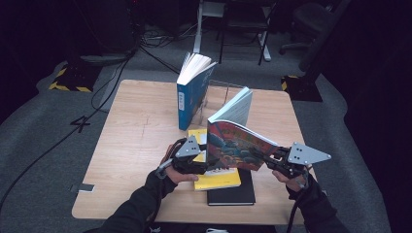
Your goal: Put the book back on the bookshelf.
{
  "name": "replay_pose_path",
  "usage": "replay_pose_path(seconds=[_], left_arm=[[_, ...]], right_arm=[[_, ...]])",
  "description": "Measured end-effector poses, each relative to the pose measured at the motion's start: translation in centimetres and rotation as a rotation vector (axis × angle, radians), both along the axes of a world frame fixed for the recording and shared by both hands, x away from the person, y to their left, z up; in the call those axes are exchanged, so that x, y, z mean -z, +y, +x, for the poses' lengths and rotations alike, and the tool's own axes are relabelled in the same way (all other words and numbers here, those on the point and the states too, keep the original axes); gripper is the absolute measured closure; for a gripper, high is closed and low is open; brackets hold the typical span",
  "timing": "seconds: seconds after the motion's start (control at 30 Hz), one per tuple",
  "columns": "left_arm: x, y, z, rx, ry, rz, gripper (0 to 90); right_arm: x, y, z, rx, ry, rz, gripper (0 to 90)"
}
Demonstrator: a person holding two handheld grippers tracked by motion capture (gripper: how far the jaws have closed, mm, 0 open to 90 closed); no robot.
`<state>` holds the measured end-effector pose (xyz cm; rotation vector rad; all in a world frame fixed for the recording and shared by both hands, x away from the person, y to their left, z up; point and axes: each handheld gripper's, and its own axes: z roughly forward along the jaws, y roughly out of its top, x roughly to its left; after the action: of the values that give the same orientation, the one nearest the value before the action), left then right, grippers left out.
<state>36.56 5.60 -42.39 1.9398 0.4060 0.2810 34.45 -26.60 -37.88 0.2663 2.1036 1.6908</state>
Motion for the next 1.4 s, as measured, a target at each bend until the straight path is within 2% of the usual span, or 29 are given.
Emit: replay_pose_path(seconds=[0.13, 0.27, 0.33, 0.4, 0.53, 0.67, 0.73, 0.83, 0.9, 0.97, 1.07, 1.17, 1.23, 1.3, 1.37, 1.4], left_arm=[[0.0, -1.2, 0.3, 0.003, -0.014, -0.01, 49.3], [-0.1, -1.5, 0.5, 0.005, -0.008, -0.034, 51.9], [-0.4, -1.7, 0.4, -0.001, -0.024, -0.037, 53.1], [-0.6, -1.8, 0.4, 0.0, -0.035, -0.031, 55.2], [-0.9, -1.8, 0.3, 0.011, -0.054, -0.02, 64.7], [-1.0, -1.9, 0.1, 0.025, -0.058, -0.015, 71.3], [-1.0, -1.9, 0.0, 0.033, -0.059, -0.006, 72.1], [-1.2, -1.8, 0.0, 0.054, -0.056, 0.01, 73.1], [-1.3, -1.7, -0.1, 0.062, -0.061, 0.025, 73.4], [-1.4, -1.6, -0.3, 0.072, -0.058, 0.031, 73.5], [-1.5, -1.2, -0.3, 0.084, -0.057, 0.04, 73.6], [-1.5, -1.0, -0.3, 0.086, -0.053, 0.039, 73.5], [-1.5, -0.7, -0.4, 0.096, -0.041, 0.038, 73.6], [-1.6, -0.4, -0.5, 0.108, -0.054, 0.051, 73.6], [-1.6, -0.3, -0.5, 0.11, -0.053, 0.057, 73.4], [-1.6, -0.3, -0.5, 0.107, -0.056, 0.06, 73.2]], right_arm=[[0.1, -0.4, -0.2, 0.0, 0.004, -0.009, 85.9], [0.3, -0.7, -0.2, 0.009, 0.002, -0.01, 85.5], [0.3, -0.8, -0.2, 0.014, 0.003, -0.009, 85.2], [0.3, -0.8, -0.2, 0.021, 0.003, -0.01, 84.6], [0.3, -1.2, -0.1, 0.047, 0.002, 0.0, 81.0], [0.3, -1.6, 0.1, 0.082, 0.003, 0.011, 74.6], [0.4, -1.6, 0.4, 0.129, 0.013, 0.015, 68.2], [0.4, -1.3, 0.4, 0.183, 0.002, -0.015, 60.3], [0.5, -1.4, 0.6, 0.203, 0.002, -0.014, 56.3], [0.6, -1.5, 0.7, 0.211, 0.009, -0.008, 57.4], [0.6, -1.4, 0.6, 0.22, -0.005, -0.026, 52.3], [0.7, -1.4, 0.7, 0.237, -0.004, -0.026, 49.0], [0.8, -1.2, 1.1, 0.264, 0.01, -0.027, 38.9], [1.1, -1.0, 1.6, 0.236, 0.042, -0.028, 35.1], [1.5, -0.4, 2.3, 0.183, 0.092, -0.037, 31.4], [1.6, 0.0, 2.5, 0.164, 0.103, -0.046, 30.9]])
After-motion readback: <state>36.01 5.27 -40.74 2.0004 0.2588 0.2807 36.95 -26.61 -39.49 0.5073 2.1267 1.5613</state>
